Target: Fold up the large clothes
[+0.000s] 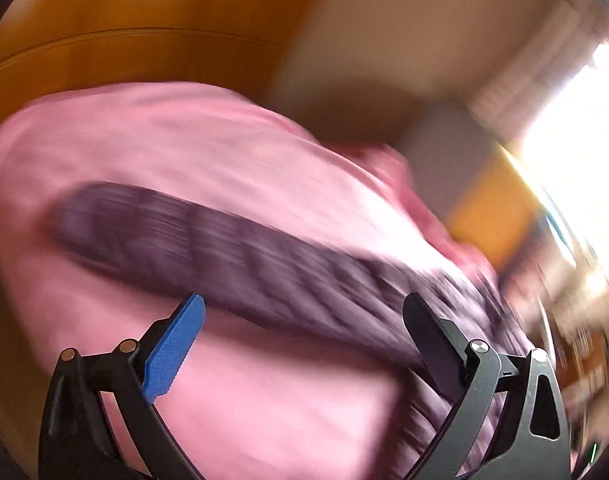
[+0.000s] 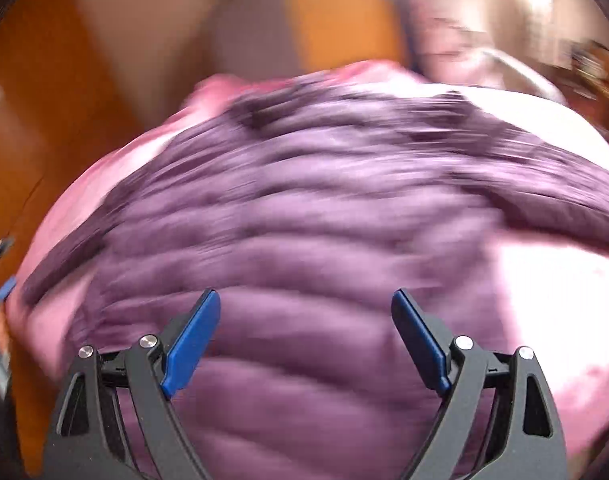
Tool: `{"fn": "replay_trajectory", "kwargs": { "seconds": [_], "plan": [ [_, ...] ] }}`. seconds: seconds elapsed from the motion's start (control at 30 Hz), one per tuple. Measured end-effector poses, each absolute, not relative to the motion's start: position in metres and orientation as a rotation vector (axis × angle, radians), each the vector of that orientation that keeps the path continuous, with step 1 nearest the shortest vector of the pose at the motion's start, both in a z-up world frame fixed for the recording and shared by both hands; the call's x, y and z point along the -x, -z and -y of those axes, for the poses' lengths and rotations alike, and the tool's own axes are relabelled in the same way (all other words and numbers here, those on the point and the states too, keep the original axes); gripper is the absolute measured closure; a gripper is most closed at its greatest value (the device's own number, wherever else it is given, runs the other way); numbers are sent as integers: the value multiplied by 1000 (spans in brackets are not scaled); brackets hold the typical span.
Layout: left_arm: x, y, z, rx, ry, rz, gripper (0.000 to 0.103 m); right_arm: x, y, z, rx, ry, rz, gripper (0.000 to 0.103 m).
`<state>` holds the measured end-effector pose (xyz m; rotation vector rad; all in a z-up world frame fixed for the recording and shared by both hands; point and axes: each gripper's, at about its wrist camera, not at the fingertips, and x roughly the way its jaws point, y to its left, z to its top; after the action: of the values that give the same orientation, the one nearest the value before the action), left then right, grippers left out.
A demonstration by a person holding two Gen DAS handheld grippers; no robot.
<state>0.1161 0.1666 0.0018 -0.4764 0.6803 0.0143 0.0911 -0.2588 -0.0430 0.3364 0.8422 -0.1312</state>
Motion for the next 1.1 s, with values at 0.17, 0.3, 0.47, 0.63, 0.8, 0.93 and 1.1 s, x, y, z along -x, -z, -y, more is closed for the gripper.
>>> {"fn": "replay_trajectory", "kwargs": {
  "seconds": [0.17, 0.3, 0.47, 0.63, 0.8, 0.93, 1.1],
  "plan": [
    [-112, 20, -34, 315, 296, -712, 5, -30, 67, 418, -804, 396, -723, 20],
    [-107, 49, 32, 172, 388, -785, 5, 9, 95, 527, -1099, 551, -573, 34],
    [-102, 86, 62, 44, 375, -853, 5, 21, 98, 611, -1257, 668, -409, 40],
    [-103, 104, 57, 48, 321, -889, 5, 6, 92, 657, -1234, 734, -479, 85],
    [-112, 112, 46, 80, 332, -940, 5, 24, 101, 678, -1135, 800, -521, 97],
    [-113, 113, 48, 56, 318, -955, 5, 5, 93, 676, -1066, 783, -547, 94],
    [-113, 98, 39, 154, 326, -970, 5, -21, 35, 634, -866, 696, -544, 94]
  ]
}}
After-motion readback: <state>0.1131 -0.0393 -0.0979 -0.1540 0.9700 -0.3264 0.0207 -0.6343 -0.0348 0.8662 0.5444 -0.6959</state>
